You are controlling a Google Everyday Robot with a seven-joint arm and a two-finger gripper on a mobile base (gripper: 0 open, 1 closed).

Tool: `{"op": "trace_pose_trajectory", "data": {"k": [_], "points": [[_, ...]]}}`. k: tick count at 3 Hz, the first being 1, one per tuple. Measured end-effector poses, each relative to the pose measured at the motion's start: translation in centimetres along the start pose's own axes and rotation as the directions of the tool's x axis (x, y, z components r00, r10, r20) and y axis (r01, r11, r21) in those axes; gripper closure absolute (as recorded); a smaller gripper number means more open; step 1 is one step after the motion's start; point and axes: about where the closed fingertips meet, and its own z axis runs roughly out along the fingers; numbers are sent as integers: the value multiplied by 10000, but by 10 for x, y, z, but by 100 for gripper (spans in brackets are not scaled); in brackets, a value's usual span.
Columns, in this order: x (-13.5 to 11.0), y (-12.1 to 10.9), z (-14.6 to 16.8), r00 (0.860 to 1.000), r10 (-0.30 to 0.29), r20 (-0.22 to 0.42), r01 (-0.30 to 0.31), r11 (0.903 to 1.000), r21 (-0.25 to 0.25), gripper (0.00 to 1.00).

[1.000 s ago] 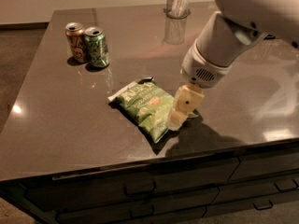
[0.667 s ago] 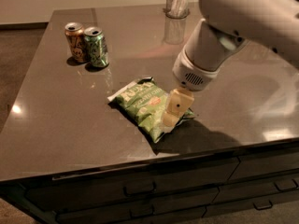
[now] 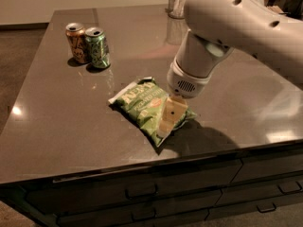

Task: Pick green jalapeno chip bag

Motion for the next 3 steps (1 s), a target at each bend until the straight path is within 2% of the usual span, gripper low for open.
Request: {"op": "trace_pose_trajectory", "data": {"k": [1,2,3], "points": [[1,1,-2,9999,138,-99,-140,9997,-183,39],[4,-6,-24,9993,305,221,-304,9995,-29,62],[5,-12,-58,9966,316,760,-343,9988,342,85]]}}
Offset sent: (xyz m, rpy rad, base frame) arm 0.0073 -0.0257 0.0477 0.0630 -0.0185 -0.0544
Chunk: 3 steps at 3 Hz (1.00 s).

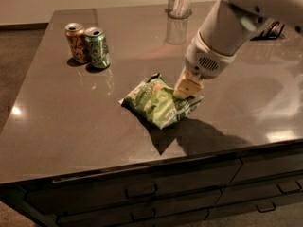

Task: Pick green jalapeno chip bag

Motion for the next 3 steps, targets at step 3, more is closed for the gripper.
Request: {"op": "trace_pose_trajectory", "data": {"k": [3], "points": [[-10,-10,-94,9875,-521,1487,408,9961,784,100]]}}
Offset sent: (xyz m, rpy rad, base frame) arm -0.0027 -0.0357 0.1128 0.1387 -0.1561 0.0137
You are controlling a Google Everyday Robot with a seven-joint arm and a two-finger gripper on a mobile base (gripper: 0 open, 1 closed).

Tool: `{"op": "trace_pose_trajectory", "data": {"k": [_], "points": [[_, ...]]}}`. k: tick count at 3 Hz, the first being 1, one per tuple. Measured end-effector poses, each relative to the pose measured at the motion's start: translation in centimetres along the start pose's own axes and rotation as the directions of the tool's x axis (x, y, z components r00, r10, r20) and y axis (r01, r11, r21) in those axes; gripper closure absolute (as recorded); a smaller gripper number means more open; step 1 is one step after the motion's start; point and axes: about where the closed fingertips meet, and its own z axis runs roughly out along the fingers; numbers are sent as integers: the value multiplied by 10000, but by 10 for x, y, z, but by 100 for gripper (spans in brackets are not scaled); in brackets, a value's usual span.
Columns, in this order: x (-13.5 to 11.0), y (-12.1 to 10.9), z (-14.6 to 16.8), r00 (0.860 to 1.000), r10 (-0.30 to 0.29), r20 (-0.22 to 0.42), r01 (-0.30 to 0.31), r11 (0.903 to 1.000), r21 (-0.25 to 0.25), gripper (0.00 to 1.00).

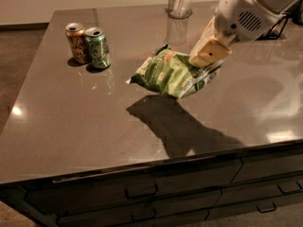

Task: Pick green jalapeno chip bag

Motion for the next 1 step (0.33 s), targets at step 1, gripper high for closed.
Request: {"op": "trace_pose_trajectory", "data": {"k": [1], "points": [[-2,0,-2,10000,-31,57,31,10000,27,100]]}}
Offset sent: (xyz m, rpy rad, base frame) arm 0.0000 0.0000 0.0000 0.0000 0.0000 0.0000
